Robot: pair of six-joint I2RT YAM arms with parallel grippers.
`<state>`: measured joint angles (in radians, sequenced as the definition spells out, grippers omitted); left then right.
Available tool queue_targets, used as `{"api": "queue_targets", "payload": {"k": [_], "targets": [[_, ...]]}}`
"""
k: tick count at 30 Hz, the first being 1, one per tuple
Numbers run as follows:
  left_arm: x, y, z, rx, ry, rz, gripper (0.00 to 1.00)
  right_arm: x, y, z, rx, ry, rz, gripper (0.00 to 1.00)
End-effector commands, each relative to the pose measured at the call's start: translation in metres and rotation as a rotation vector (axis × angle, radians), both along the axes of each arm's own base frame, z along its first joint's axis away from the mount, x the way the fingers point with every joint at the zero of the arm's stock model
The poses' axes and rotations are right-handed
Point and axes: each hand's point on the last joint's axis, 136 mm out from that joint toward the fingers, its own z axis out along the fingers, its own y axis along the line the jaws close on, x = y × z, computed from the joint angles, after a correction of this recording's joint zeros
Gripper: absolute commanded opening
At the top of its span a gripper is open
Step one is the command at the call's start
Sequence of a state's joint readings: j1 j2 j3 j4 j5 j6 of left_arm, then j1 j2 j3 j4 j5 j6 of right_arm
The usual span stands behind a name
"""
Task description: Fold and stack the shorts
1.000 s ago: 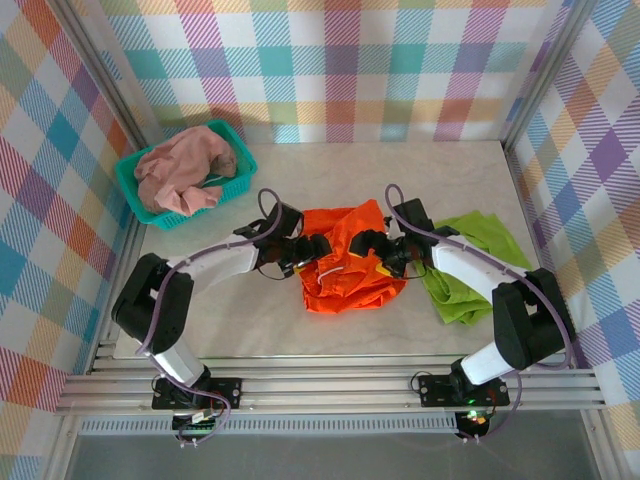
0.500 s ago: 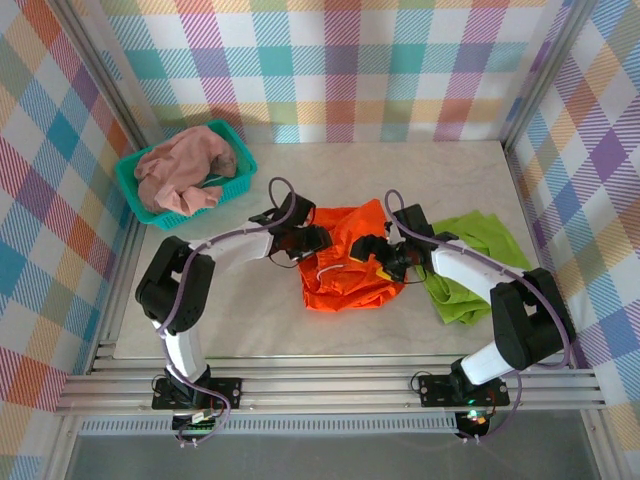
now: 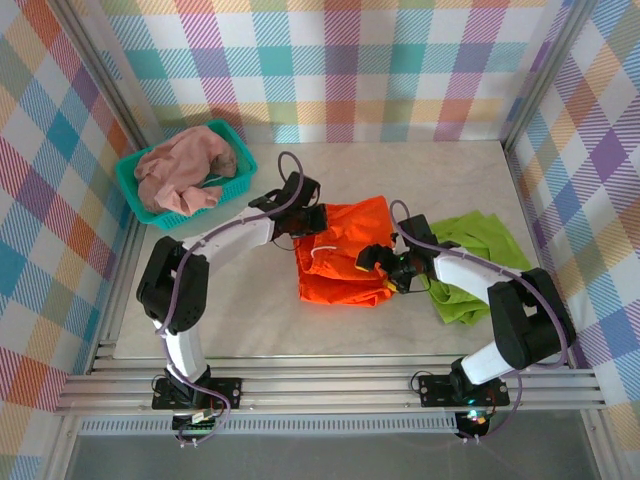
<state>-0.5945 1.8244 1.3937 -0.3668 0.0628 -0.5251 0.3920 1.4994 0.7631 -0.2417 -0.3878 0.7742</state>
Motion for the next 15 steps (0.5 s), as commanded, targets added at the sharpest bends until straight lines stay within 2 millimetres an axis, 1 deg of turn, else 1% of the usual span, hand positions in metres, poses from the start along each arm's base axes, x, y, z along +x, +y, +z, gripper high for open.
{"api": "queue_targets", "payload": {"k": [1, 3, 6, 7, 9, 11, 12, 13, 14, 15], "targets": [[0.0, 0.012, 0.01, 0.095, -0.094, -0.04, 0.0, -0.003, 0.002, -0.005, 0.029, 0.022, 0.0, 0.93], [0.001, 0.016, -0.004, 0.121, -0.102, -0.038, 0.0, -0.005, 0.003, -0.009, 0.036, 0.039, 0.002, 0.93], [0.005, 0.026, -0.036, 0.149, -0.068, -0.019, 0.0, -0.01, 0.006, -0.011, 0.054, 0.061, 0.014, 0.93], [0.007, 0.028, -0.046, 0.144, -0.057, -0.01, 0.01, -0.01, 0.007, -0.009, 0.063, 0.059, 0.022, 0.93], [0.006, 0.032, -0.066, 0.14, -0.03, -0.005, 0.04, -0.013, 0.009, -0.004, 0.075, 0.053, 0.041, 0.93], [0.005, 0.035, -0.077, 0.137, -0.01, -0.008, 0.11, -0.015, 0.011, 0.009, 0.097, 0.031, 0.066, 0.94], [0.006, 0.038, -0.079, 0.136, -0.004, -0.003, 0.16, -0.016, 0.012, 0.016, 0.108, 0.017, 0.079, 0.94], [0.007, 0.041, -0.077, 0.129, 0.001, 0.001, 0.22, -0.018, 0.013, 0.025, 0.115, 0.001, 0.09, 0.94], [0.009, 0.042, -0.071, 0.11, -0.003, 0.001, 0.3, -0.019, 0.012, 0.034, 0.119, -0.02, 0.101, 0.94], [0.012, 0.042, -0.061, 0.087, -0.014, -0.002, 0.4, -0.021, 0.012, 0.045, 0.123, -0.045, 0.114, 0.95]]}}
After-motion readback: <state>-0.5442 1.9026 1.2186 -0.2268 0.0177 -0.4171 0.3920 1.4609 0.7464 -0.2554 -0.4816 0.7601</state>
